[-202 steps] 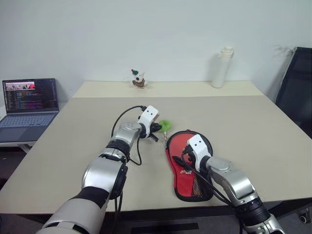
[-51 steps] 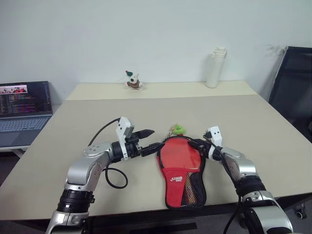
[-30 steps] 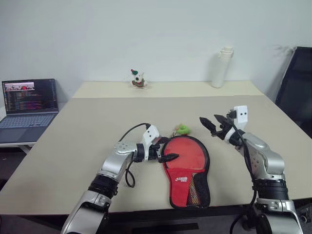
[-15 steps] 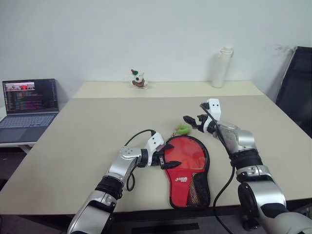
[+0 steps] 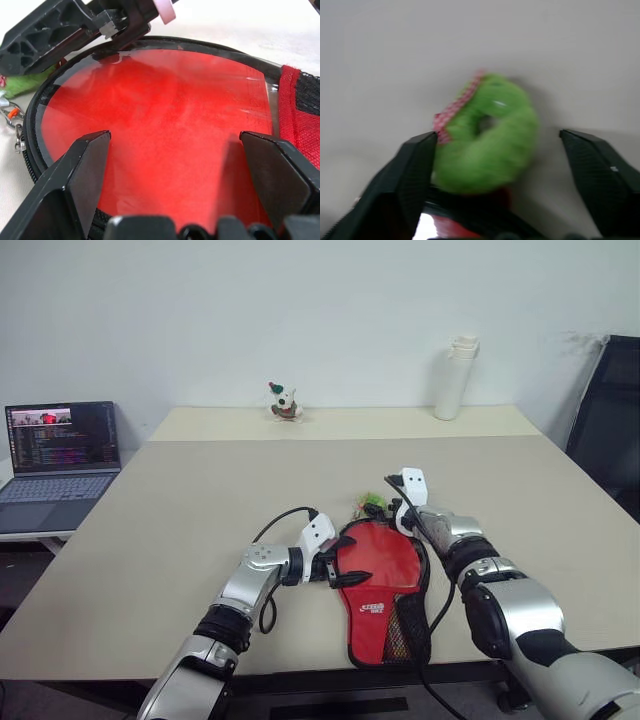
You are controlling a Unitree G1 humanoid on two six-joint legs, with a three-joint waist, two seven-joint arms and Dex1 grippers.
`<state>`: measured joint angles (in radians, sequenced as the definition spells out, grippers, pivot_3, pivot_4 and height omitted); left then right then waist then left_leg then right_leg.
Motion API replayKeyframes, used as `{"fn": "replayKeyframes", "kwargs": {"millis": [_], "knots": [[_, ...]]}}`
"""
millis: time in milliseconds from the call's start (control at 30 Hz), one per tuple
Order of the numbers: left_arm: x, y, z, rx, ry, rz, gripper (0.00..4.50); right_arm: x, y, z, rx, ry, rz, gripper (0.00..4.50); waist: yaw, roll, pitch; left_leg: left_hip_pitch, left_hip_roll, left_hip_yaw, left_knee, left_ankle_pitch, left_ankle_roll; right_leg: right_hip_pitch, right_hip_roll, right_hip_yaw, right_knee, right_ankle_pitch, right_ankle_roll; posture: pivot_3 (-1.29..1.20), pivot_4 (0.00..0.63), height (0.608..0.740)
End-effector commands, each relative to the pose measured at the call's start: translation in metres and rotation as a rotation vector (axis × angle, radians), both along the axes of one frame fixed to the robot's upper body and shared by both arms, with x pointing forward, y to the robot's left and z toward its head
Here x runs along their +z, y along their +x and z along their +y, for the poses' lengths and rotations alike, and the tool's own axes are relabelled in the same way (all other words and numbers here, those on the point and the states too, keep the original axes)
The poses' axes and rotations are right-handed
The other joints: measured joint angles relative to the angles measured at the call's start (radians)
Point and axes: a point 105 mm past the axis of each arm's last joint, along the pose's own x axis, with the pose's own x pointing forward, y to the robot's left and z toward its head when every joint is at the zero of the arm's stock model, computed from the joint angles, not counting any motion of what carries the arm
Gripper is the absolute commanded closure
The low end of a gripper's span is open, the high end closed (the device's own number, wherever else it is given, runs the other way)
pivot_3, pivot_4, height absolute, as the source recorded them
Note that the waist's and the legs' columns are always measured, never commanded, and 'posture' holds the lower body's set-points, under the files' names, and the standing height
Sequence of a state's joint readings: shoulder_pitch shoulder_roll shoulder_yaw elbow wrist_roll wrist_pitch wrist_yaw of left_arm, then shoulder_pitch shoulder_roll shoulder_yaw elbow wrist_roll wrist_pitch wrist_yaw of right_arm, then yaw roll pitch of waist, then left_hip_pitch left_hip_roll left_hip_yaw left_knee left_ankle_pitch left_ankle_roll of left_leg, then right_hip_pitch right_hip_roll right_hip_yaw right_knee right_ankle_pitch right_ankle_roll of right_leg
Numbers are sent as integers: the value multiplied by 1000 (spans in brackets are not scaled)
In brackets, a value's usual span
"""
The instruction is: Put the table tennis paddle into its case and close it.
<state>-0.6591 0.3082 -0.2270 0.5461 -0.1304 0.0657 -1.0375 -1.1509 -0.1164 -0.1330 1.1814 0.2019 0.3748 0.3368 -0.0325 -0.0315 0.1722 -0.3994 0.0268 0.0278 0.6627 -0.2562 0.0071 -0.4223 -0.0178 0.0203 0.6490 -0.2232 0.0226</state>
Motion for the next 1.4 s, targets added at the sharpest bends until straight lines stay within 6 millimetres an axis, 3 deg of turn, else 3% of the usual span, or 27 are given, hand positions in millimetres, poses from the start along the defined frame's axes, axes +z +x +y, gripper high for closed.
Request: {"fn": "replayKeyframes", "kwargs": {"millis": [33,300,633,767,1100,1233,1400], "knots": [[-3,-1,-1,-4,12,-5,0,19,5,7,29,-2,-73,1614,0,0,0,0,0,0,0,0,0,0,0,0,0,0,0,0,150,740],[-16,-1,-4,-5,34,30,0,24,8,-1,5,-24,-102,4481,0,0,0,0,0,0,0,0,0,0,0,0,0,0,0,0,150,740],[-34,-2,-7,5,48,82,0,38,14,-24,-46,-53,-157,4481,3,1,-1,1,-1,0,1,0,0,2,-1,0,-1,0,0,0,150,740],[-40,-2,-14,17,35,102,0,34,14,-53,-95,-95,-149,4481,11,2,-2,1,-2,0,2,0,0,2,-2,-1,-1,0,0,0,150,740],[-45,-5,-23,10,22,122,0,39,12,-99,-163,-141,-161,4481,13,4,-3,1,-3,0,2,0,0,3,-2,-1,-2,0,1,0,150,740],[-45,-4,-26,13,17,125,0,42,6,-121,-177,-164,-167,4481,18,4,-4,0,-4,0,2,0,0,4,-3,-1,-2,0,1,0,150,740],[-44,-2,-31,12,9,127,0,47,-18,-148,-161,-207,-175,4481,32,8,-6,0,-4,0,2,0,0,5,-3,-2,-3,0,2,0,150,740]]}}
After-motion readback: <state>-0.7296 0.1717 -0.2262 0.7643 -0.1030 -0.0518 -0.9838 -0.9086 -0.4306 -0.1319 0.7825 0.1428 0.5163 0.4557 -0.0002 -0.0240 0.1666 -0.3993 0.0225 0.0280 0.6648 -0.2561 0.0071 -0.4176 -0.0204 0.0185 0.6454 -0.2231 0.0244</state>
